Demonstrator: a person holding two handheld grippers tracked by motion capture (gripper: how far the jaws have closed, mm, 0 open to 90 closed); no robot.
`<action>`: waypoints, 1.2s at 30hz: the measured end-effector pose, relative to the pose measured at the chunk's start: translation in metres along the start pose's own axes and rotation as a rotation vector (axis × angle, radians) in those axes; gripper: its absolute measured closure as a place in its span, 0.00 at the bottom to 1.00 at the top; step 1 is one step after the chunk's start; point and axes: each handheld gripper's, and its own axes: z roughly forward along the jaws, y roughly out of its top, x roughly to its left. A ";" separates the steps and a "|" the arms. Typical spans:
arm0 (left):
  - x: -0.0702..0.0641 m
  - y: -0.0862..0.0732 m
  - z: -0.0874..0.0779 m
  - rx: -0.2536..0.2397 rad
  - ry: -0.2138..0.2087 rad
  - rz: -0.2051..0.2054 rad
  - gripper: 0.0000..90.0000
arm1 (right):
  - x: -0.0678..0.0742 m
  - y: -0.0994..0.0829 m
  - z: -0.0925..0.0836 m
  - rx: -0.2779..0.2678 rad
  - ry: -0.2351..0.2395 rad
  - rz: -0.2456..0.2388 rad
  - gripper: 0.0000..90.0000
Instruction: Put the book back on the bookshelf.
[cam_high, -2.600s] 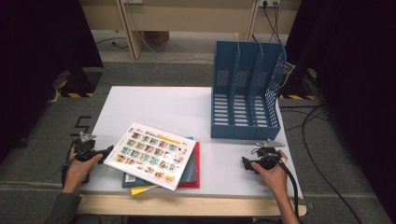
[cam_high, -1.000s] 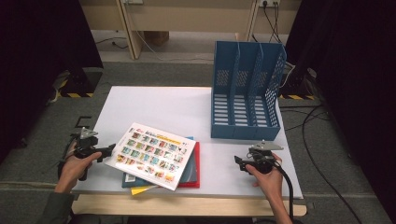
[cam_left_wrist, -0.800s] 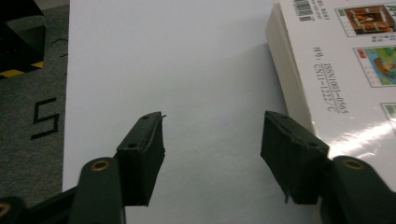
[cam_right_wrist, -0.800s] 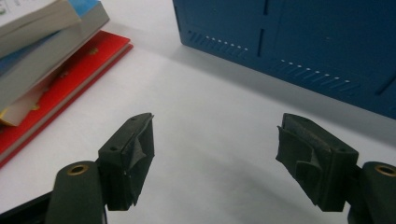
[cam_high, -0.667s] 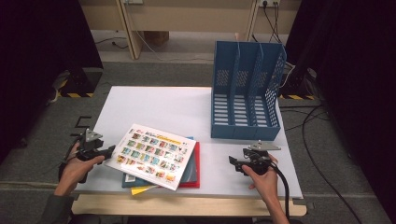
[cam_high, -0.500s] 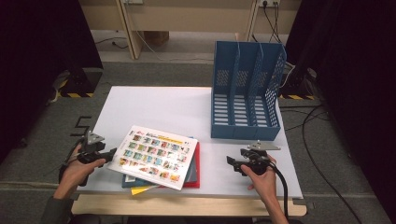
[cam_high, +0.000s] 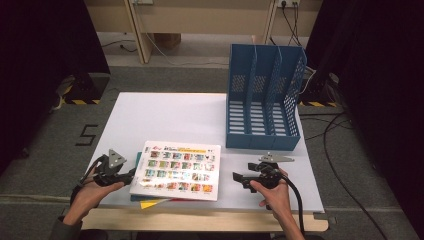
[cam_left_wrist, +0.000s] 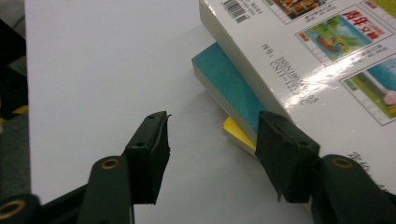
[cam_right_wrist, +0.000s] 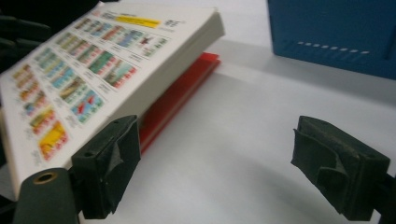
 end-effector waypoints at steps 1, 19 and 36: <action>0.000 0.000 0.000 0.001 0.007 0.004 0.44 | 0.002 0.000 0.001 -0.002 0.010 0.006 0.18; 0.009 0.001 0.006 -0.022 0.002 -0.053 0.20 | 0.041 -0.001 0.032 0.075 0.126 -0.034 0.25; -0.011 0.002 0.002 -0.043 -0.089 -0.032 0.57 | 0.044 0.000 0.056 0.102 0.219 0.062 0.22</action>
